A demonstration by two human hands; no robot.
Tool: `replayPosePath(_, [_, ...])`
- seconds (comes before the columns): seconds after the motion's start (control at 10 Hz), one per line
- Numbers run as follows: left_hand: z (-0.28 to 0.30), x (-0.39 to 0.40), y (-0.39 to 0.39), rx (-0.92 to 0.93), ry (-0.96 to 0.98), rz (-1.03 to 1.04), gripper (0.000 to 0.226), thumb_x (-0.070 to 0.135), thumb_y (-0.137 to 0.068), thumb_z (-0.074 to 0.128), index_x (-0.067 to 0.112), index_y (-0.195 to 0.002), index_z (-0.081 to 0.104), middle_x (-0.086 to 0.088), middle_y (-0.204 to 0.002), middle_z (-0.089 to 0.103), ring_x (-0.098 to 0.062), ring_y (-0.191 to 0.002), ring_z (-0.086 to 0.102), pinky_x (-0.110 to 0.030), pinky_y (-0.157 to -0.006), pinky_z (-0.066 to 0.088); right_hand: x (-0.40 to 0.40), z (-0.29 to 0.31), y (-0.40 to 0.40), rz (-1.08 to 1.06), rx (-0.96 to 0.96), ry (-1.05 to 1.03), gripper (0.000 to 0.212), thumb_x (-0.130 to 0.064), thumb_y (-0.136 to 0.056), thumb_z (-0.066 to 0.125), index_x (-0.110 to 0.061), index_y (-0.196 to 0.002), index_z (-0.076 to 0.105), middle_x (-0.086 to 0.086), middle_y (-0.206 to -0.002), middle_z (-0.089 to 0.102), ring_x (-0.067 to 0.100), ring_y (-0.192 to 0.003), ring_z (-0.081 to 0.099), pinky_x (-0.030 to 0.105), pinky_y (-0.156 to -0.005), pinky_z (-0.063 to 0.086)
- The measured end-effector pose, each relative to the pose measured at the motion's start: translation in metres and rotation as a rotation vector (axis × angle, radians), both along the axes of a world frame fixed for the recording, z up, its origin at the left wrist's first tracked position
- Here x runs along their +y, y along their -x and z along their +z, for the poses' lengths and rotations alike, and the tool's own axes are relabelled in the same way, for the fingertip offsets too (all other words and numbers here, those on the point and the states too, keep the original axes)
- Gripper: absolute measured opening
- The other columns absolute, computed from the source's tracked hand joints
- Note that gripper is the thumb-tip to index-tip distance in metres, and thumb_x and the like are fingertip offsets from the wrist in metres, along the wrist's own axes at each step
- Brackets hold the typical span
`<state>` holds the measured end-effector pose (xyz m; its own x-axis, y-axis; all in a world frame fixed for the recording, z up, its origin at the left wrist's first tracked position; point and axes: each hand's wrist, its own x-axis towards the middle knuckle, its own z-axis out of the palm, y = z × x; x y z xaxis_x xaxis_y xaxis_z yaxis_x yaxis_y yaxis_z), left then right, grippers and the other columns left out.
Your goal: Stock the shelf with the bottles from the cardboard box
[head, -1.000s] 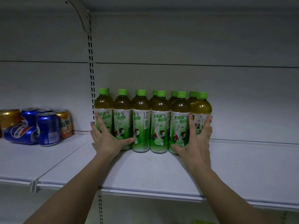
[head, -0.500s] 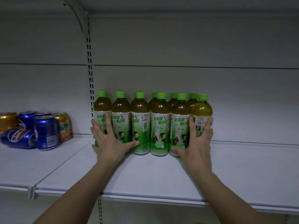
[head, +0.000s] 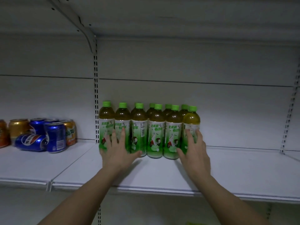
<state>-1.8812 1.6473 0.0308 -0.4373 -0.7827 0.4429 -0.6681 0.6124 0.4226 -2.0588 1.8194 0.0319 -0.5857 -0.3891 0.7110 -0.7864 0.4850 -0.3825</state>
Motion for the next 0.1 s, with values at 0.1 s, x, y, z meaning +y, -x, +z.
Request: replayPosePath(0.1, [0.0047,0.0184,0.0001,-0.106,-0.002,-0.066,0.106,0.085,-0.072,0.039,0.036,-0.151,-0.013,-0.002,-0.162,-0.012,-0.028,-0.149,-0.011,-0.062,-0.115,0.006,0.0069,0.0109,-0.0104,0.072,0.019,-0.033,0.052,-0.039,-0.090,0.057,-0.025,-0.137,0.040,0.001,-0.132,0.047,0.020,-0.112,0.049,0.035,-0.078,0.052])
